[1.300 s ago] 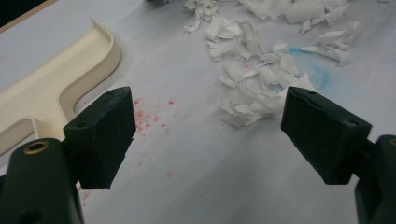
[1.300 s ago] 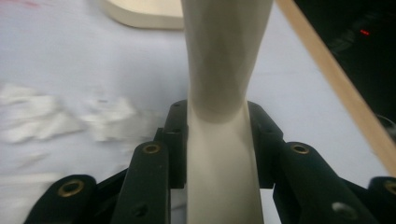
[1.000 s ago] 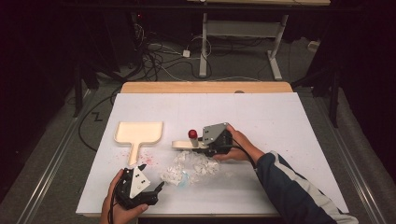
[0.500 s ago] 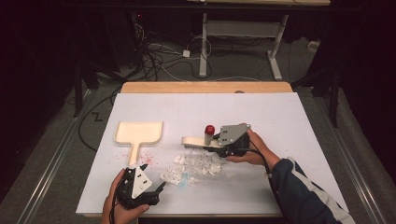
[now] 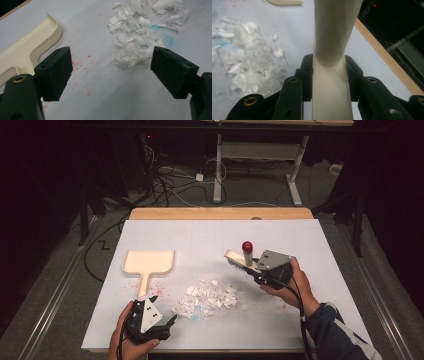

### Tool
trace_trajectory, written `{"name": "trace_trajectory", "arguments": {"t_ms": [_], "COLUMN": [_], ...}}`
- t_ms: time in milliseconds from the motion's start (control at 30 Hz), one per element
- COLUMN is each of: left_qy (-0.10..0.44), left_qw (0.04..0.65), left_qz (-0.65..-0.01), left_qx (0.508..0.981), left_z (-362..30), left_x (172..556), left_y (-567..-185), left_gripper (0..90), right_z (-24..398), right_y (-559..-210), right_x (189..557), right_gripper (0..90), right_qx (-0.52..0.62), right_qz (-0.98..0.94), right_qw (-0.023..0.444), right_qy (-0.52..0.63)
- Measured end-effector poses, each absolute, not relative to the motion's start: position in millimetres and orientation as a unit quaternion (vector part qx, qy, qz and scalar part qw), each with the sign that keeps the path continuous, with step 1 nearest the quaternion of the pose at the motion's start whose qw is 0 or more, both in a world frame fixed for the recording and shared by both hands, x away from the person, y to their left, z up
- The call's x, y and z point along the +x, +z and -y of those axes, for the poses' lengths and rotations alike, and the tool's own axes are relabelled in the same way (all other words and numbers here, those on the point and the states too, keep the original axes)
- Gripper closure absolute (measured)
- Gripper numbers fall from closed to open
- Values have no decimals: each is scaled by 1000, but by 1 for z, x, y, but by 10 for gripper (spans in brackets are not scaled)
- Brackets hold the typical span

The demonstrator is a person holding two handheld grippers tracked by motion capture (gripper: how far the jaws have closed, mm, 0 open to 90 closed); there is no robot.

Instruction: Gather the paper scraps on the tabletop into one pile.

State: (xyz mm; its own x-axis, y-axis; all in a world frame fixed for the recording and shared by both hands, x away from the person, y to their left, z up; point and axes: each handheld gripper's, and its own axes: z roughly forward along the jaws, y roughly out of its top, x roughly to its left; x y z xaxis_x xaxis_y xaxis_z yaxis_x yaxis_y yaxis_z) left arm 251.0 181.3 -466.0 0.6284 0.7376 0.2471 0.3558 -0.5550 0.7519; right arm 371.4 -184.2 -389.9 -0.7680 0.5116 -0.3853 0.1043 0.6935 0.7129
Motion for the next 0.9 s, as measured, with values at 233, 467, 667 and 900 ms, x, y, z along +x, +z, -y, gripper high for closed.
{"name": "trace_trajectory", "arguments": {"t_ms": [233,467,667,900], "left_qy": [279,274,271,274], "left_qw": [336,337,338,338], "left_qz": [-317,-315,-314,-316], "left_qx": [842,844,845,843], "left_z": [-178,-175,-175,-177], "left_x": [251,252,252,250], "left_y": [-466,-466,-466,-466], "left_gripper": [168,168,168,168], "right_z": [206,172,144,154], "right_y": [-410,-425,-423,-407], "right_x": [369,348,333,327], "right_gripper": [680,678,680,680], "right_qx": [248,236,239,240], "right_qz": [-873,-887,-877,-855], "right_qw": [300,267,232,246], "right_qy": [293,293,345,388]}}
